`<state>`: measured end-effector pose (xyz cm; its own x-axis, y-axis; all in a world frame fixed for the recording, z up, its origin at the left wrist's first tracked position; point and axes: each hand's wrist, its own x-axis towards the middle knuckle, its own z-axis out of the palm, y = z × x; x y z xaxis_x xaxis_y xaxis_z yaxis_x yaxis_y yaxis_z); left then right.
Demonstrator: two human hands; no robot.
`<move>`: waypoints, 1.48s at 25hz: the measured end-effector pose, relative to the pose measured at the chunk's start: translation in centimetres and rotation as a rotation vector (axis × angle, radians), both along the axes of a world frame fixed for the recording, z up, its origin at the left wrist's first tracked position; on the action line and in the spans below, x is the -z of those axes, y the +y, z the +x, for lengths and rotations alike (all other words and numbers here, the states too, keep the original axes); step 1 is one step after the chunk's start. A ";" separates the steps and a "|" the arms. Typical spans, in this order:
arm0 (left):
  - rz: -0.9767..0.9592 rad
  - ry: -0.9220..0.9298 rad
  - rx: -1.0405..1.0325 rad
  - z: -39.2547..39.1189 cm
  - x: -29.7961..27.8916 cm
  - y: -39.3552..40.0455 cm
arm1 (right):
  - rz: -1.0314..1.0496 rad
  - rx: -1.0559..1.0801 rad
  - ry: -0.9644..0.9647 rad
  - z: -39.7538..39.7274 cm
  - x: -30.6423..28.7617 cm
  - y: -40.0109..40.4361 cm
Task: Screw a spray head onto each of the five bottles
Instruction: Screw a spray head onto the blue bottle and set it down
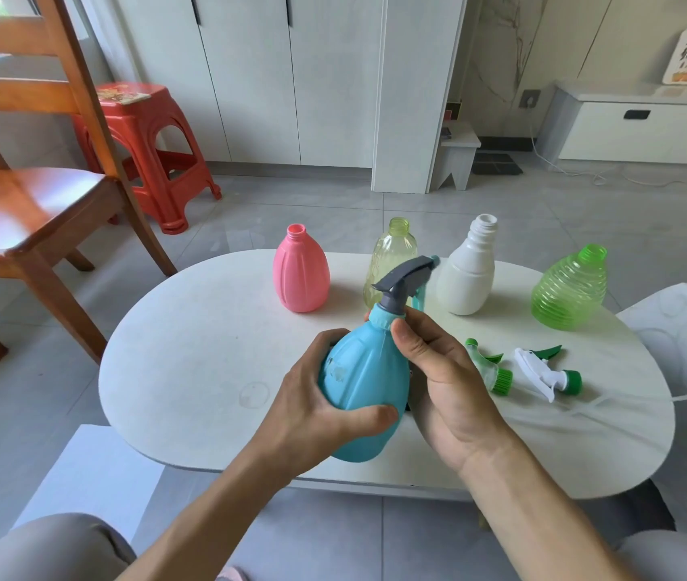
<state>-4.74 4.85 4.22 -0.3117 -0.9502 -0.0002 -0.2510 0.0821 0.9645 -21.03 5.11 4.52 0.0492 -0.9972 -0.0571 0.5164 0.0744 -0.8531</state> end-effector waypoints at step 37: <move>0.147 0.193 0.187 0.5 0.1 -0.4 | -0.034 -0.072 0.025 -0.9 -1.2 -0.3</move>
